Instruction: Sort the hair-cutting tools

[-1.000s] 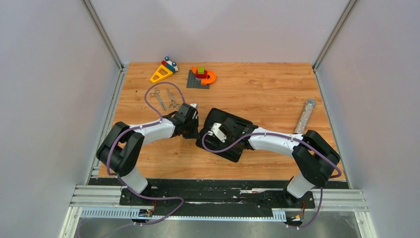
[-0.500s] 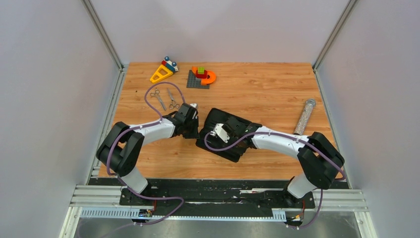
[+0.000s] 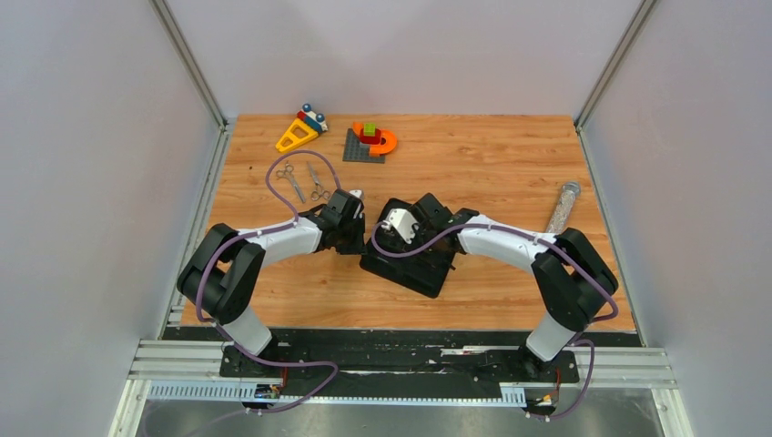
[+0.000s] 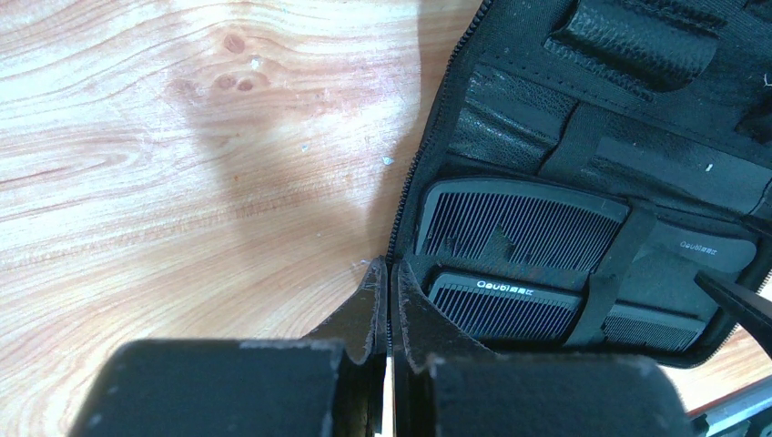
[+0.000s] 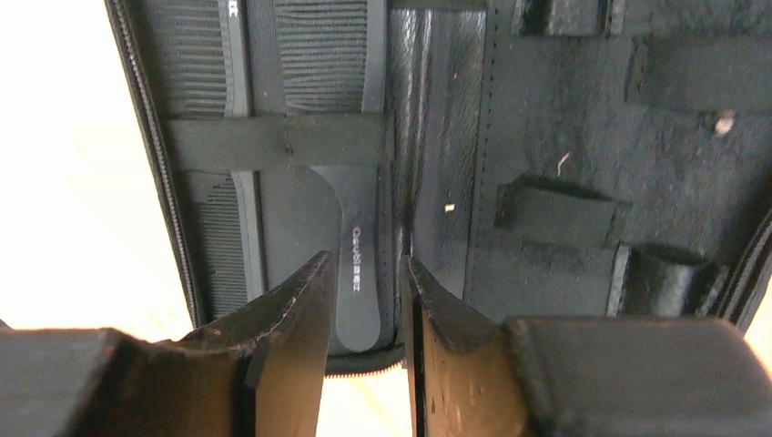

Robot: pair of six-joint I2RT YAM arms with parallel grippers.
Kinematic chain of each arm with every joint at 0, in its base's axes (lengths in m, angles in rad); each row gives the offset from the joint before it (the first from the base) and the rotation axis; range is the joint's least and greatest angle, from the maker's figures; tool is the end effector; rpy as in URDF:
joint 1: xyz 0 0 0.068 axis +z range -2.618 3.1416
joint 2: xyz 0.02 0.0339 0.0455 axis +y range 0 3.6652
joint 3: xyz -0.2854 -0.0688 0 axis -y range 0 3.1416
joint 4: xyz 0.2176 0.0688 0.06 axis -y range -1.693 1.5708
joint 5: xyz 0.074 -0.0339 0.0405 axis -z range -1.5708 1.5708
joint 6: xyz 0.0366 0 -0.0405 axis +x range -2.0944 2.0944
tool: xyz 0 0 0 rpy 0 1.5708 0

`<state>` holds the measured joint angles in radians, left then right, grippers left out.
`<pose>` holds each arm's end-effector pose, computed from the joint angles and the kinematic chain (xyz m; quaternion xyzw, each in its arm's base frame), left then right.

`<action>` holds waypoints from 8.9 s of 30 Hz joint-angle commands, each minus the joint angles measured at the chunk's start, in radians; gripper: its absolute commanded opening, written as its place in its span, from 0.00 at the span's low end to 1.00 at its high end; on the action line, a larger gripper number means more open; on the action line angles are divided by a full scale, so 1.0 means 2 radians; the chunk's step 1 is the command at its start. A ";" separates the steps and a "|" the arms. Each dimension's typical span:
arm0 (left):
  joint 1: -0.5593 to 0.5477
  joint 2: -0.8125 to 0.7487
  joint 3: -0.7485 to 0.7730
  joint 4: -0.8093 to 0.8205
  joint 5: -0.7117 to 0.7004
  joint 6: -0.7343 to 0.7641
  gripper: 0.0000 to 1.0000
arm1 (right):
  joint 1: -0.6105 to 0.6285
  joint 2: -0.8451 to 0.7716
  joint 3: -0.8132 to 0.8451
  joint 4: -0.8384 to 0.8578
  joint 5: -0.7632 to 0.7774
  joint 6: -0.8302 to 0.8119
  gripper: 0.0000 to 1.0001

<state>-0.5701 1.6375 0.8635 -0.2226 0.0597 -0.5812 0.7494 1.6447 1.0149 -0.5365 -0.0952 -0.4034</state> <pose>0.2485 -0.1619 0.1963 0.0031 0.9587 -0.1781 0.2218 0.2141 0.2040 0.2169 -0.5413 0.8152 0.0805 0.1896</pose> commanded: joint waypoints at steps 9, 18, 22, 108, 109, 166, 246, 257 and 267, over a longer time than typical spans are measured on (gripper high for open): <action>0.006 0.018 -0.011 -0.054 -0.056 0.015 0.00 | 0.000 0.056 0.042 0.012 -0.016 -0.020 0.30; 0.006 0.028 -0.013 -0.053 -0.055 0.007 0.00 | 0.004 0.081 0.032 -0.013 0.005 -0.016 0.11; 0.006 0.027 -0.012 -0.064 -0.066 0.005 0.00 | 0.004 0.082 0.021 -0.026 0.013 -0.012 0.03; -0.094 -0.035 -0.006 -0.147 -0.028 -0.102 0.06 | -0.149 -0.297 -0.078 0.025 0.163 0.412 1.00; -0.110 -0.033 0.005 -0.155 -0.036 -0.108 0.06 | -0.153 -0.299 -0.080 0.024 0.149 0.415 1.00; -0.037 0.007 0.060 -0.120 0.072 -0.098 0.50 | -0.090 0.024 0.025 0.014 0.007 0.430 0.46; 0.253 0.029 0.106 -0.226 -0.025 0.042 0.15 | -0.102 -0.170 -0.068 0.011 0.117 0.414 0.80; 0.146 -0.145 -0.026 -0.236 -0.029 -0.068 0.08 | -0.101 -0.179 -0.096 0.052 0.060 0.417 0.80; 0.079 -0.206 -0.053 -0.231 -0.049 -0.125 0.04 | -0.100 -0.153 -0.081 0.078 0.016 0.406 0.78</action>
<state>-0.3923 1.2739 0.7368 -0.6987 -0.0017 -0.7906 0.5484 1.3346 0.8185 -0.4496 -0.0097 0.4301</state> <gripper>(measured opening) 0.192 0.784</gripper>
